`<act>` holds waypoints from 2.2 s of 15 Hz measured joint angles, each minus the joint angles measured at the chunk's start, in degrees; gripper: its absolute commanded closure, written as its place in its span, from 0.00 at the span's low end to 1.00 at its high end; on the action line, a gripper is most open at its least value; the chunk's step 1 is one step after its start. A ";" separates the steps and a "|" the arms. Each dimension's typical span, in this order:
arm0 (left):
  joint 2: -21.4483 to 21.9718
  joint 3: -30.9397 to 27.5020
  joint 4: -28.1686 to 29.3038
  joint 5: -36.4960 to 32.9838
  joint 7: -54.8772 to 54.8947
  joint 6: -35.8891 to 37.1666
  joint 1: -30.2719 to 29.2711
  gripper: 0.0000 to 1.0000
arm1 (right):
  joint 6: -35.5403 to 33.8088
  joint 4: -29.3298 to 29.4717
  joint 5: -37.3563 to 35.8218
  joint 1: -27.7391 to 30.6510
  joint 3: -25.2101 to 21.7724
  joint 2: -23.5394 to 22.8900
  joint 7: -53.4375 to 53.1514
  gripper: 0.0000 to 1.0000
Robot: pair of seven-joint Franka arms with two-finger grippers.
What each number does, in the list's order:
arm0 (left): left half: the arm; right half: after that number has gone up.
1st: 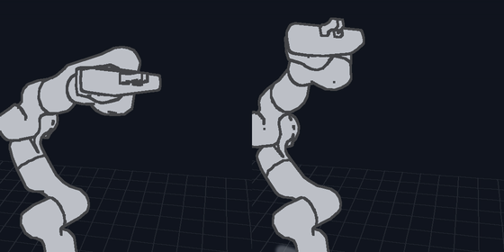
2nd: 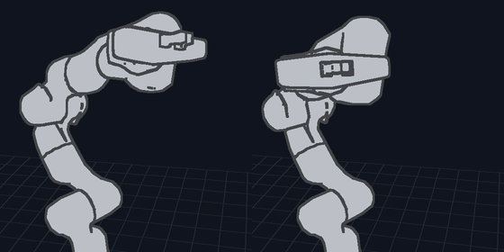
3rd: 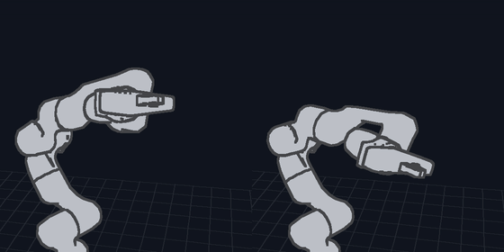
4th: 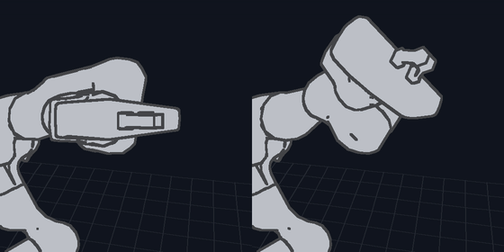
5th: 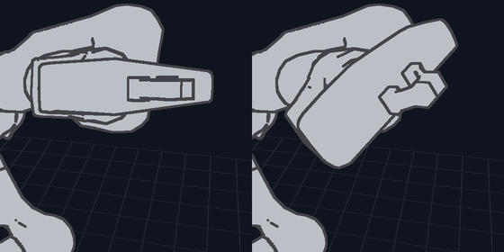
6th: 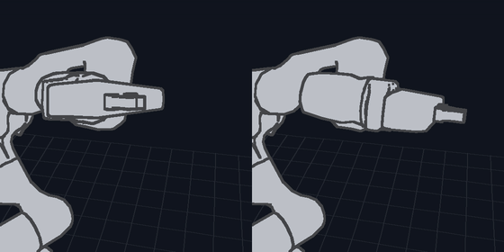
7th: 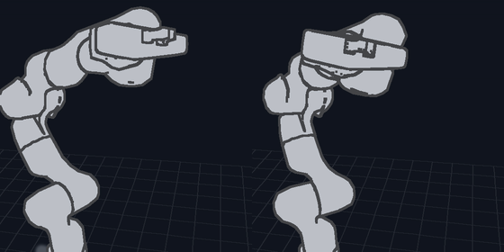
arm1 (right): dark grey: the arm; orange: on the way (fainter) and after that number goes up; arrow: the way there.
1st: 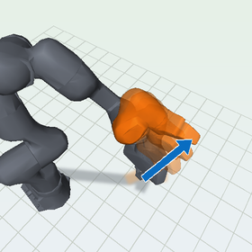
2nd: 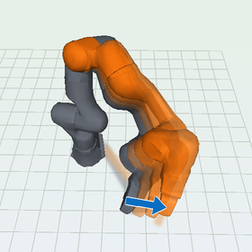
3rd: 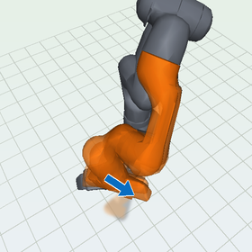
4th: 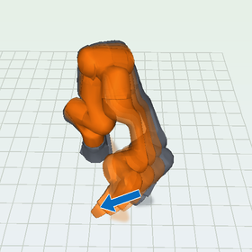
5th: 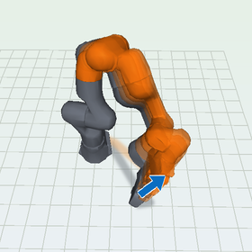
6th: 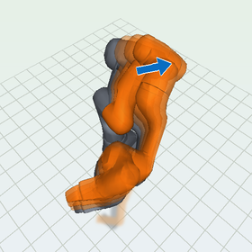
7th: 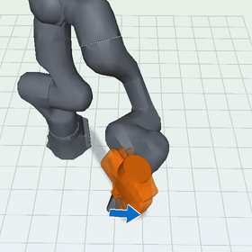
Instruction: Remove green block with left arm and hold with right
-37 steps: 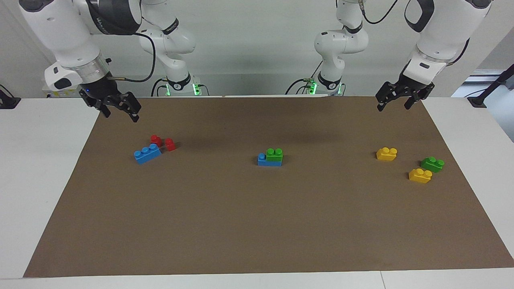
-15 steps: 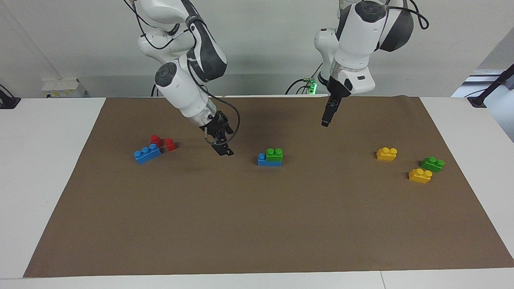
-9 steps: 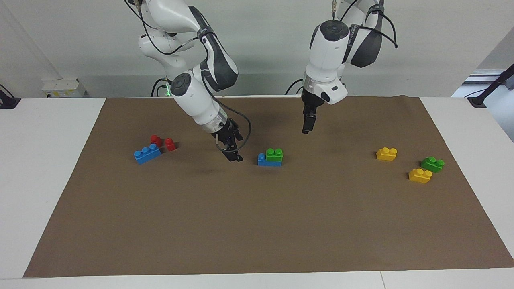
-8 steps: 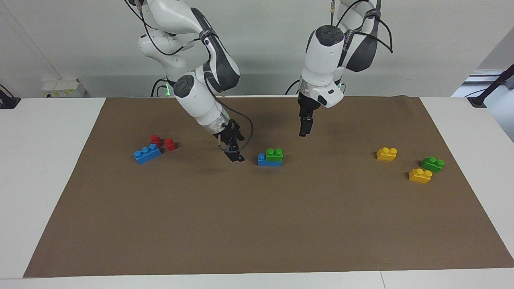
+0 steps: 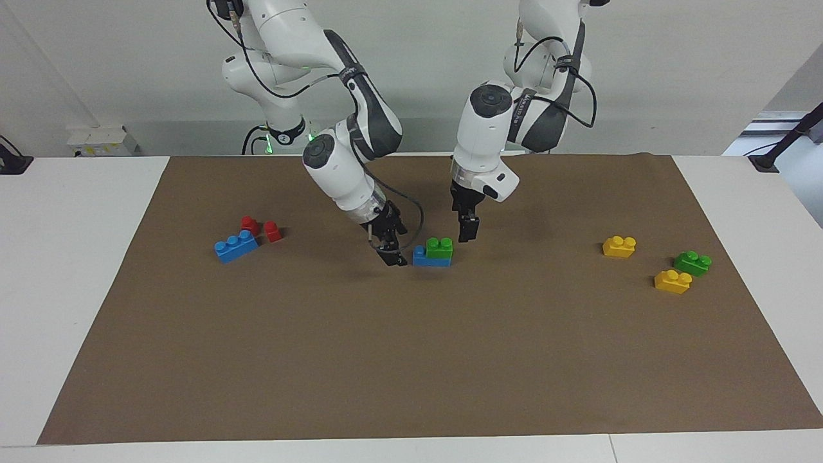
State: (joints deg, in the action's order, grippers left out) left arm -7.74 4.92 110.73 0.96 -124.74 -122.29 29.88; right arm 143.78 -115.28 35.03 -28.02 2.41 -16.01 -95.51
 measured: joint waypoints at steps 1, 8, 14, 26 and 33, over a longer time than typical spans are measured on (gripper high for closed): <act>-0.30 0.00 0.00 -0.01 -0.49 -0.37 0.06 0.00 | 1.30 -0.04 0.22 -0.72 0.00 -0.61 0.00 0.00; -3.44 -0.02 0.05 -0.16 -2.46 -2.38 1.93 0.00 | 6.74 -0.11 0.69 -3.24 -0.01 -4.28 0.00 0.01; -6.41 -0.06 0.06 -1.69 -5.65 -5.13 2.84 0.00 | 9.65 -0.14 0.69 -4.43 -0.06 -6.62 0.00 0.46; -7.37 -0.49 0.08 -1.76 -6.13 -7.17 2.84 0.02 | 9.67 -0.11 0.74 -4.31 -0.49 -6.62 0.00 1.00; -7.43 -0.45 0.92 -4.23 -7.79 -8.52 2.85 1.00 | 9.67 -0.11 0.83 -4.31 -0.50 -6.62 0.00 1.00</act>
State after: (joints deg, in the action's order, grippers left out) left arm -15.17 4.47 111.65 -3.27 -132.54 -130.81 32.73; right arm 153.44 -115.39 35.86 -32.34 1.92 -22.63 -95.51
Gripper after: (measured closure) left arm 0.463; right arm 0.652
